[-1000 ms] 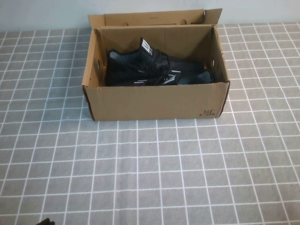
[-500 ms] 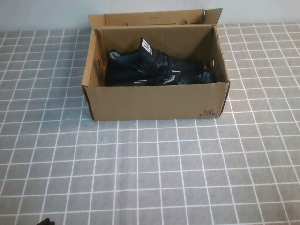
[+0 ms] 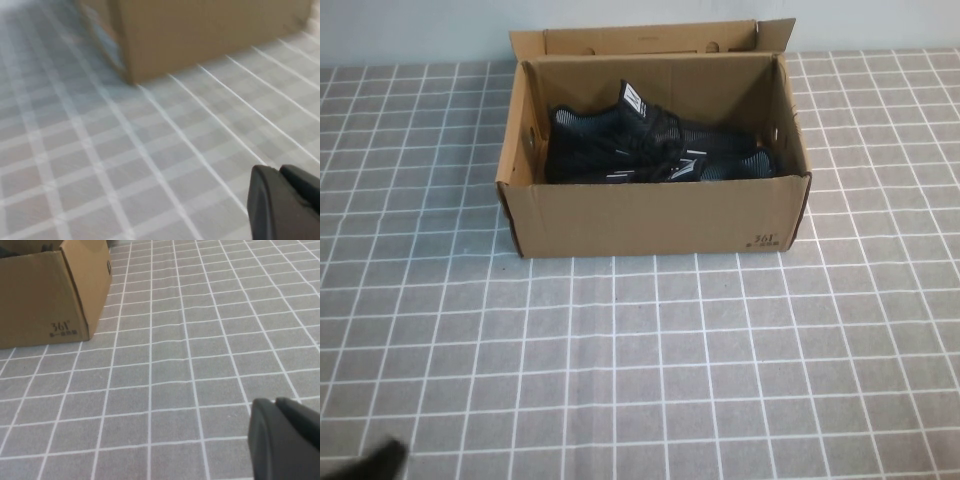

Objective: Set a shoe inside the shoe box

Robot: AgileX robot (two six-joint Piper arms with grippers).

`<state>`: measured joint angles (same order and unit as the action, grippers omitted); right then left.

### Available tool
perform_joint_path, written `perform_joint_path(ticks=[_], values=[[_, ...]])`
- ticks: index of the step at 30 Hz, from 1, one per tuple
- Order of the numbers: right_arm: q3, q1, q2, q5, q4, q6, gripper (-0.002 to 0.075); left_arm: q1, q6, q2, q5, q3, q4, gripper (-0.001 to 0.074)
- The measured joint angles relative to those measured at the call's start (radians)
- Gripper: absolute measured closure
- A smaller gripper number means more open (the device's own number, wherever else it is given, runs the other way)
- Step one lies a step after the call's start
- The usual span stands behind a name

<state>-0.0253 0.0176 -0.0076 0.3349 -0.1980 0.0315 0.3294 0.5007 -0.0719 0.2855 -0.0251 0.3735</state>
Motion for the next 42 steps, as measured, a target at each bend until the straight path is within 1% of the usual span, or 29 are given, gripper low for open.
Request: perform_joint_path(ticks=[3, 5, 8, 12, 16, 18, 42], values=[[0.0, 0.0, 0.0, 0.0, 0.0, 0.0, 0.0742, -0.076, -0.158, 0.029, -0.093, 0.0, -0.135, 0.0736], [0.0, 0.0, 0.0, 0.0, 0.0, 0.0, 0.0742, -0.124, -0.26, 0.066, -0.117, 0.0, -0.221, 0.0736], [0.0, 0.0, 0.0, 0.001, 0.0, 0.0, 0.0742, -0.161, -0.324, 0.082, -0.12, 0.0, -0.272, 0.0736], [0.0, 0.0, 0.0, 0.005, 0.0, 0.0, 0.0742, -0.169, -0.368, 0.083, -0.066, 0.0, -0.292, 0.0736], [0.0, 0.0, 0.0, 0.005, -0.001, 0.0, 0.0742, -0.169, -0.375, 0.083, 0.061, 0.0, -0.302, 0.0736], [0.0, 0.0, -0.002, 0.005, -0.001, 0.0, 0.0742, -0.169, -0.378, 0.083, 0.097, -0.002, -0.302, 0.0736], [0.0, 0.0, -0.002, 0.005, -0.002, 0.0, 0.0742, -0.169, -0.382, 0.083, 0.102, -0.002, -0.302, 0.0736]])
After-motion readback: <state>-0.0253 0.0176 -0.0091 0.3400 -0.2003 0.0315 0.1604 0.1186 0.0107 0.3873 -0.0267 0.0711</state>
